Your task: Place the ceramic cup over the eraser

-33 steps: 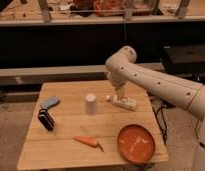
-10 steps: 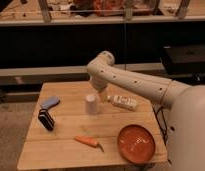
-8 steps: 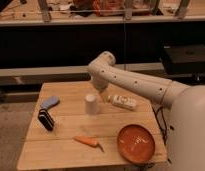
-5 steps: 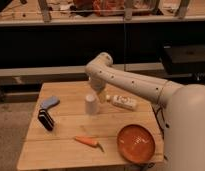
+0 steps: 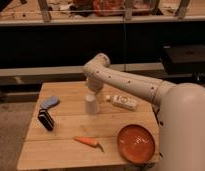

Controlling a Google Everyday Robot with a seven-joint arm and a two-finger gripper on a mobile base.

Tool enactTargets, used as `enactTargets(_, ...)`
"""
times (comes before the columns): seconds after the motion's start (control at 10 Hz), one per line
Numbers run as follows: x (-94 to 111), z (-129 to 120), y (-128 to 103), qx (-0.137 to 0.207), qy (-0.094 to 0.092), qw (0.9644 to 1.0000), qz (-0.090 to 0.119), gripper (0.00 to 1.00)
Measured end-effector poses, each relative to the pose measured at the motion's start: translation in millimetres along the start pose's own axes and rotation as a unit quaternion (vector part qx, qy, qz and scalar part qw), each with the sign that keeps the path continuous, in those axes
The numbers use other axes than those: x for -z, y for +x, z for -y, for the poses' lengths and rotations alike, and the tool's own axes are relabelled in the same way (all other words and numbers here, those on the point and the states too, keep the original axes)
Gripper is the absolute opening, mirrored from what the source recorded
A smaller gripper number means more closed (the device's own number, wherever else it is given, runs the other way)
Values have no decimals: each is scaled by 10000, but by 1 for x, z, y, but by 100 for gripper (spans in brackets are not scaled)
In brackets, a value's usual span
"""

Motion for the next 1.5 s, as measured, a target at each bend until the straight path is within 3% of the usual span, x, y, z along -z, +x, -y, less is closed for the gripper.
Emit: enactTargets(1.5, -27, 12, -13, 285, -52, 9991, 309, 80)
